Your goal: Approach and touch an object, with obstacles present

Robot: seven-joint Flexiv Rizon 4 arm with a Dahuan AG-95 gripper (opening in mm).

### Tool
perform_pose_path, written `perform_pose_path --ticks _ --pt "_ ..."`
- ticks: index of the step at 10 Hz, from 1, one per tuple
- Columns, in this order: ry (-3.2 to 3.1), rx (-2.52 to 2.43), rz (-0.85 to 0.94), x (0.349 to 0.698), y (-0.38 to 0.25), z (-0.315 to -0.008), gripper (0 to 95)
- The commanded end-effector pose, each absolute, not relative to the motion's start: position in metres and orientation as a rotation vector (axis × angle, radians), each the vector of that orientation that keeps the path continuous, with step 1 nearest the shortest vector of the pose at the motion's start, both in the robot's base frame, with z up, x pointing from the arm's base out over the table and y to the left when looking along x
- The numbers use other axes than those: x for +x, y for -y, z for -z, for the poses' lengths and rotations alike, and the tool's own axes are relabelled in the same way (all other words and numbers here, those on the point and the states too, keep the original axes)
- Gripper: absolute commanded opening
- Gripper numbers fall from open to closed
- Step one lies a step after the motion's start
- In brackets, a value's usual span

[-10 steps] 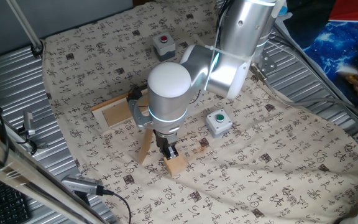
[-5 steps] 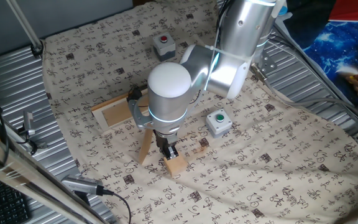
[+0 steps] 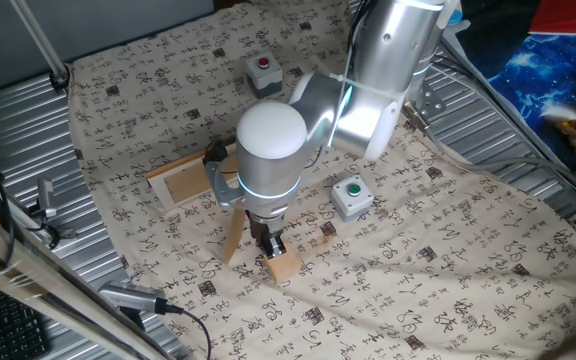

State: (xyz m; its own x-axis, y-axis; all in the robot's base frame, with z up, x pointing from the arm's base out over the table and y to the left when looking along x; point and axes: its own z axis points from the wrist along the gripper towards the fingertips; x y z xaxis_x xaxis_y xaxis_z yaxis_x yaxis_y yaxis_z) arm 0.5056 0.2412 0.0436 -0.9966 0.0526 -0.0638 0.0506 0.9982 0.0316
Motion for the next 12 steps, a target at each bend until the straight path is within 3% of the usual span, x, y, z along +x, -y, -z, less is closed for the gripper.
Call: perform_pose_path --ticks 1,12 --pt "-3.076 0.092 -0.046 0.5064 -0.2417 -0.0447 0.0" --pt "-3.073 0.145 -0.077 0.509 -0.244 -0.0468 0.0"
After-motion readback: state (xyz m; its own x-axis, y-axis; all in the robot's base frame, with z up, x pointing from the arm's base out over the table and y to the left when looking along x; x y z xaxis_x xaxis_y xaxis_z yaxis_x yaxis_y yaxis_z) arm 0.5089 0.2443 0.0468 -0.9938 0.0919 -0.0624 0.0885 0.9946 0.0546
